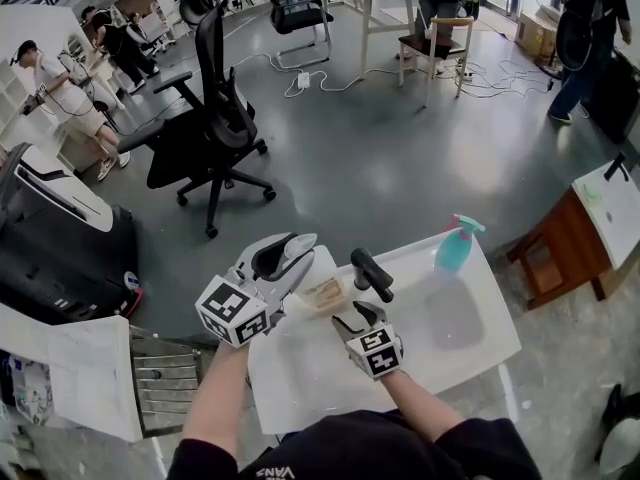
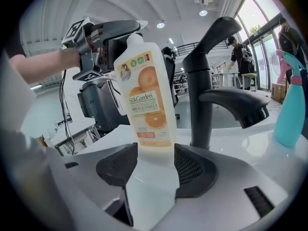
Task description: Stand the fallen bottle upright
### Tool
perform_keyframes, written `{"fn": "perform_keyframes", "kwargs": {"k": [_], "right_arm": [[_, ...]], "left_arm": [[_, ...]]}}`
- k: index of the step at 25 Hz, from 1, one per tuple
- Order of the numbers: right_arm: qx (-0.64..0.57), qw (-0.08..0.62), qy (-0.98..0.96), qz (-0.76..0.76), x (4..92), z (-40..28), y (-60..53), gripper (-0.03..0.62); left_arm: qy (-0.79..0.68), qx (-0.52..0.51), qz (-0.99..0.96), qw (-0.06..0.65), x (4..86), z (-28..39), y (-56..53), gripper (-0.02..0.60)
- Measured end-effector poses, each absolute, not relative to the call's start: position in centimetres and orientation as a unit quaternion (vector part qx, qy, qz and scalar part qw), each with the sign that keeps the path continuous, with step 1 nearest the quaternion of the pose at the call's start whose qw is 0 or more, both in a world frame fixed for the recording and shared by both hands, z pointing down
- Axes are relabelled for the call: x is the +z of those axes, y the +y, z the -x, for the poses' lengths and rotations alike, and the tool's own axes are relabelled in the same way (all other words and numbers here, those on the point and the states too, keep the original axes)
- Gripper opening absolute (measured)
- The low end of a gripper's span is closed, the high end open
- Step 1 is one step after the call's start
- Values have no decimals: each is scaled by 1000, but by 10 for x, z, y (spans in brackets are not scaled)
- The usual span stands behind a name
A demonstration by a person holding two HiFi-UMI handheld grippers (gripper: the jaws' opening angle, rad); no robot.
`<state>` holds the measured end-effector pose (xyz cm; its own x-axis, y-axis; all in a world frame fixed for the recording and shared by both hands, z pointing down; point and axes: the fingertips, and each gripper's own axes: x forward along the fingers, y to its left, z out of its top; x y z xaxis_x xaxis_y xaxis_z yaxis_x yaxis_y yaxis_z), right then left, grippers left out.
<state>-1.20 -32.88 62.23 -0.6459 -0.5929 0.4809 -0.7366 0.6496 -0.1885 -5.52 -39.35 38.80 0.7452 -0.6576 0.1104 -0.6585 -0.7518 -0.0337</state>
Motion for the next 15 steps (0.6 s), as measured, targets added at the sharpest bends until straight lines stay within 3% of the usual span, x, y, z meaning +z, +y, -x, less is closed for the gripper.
{"fn": "perform_keyframes", "kwargs": {"k": [5, 15], "right_arm": [[189, 183, -883, -390, 616, 5, -320, 239], [172, 154, -867, -442, 584, -9, -306, 228]], "left_arm": [[-366, 53, -929, 7, 383, 67, -392, 242], [-377, 32, -925, -14, 371, 101, -357, 264]]}}
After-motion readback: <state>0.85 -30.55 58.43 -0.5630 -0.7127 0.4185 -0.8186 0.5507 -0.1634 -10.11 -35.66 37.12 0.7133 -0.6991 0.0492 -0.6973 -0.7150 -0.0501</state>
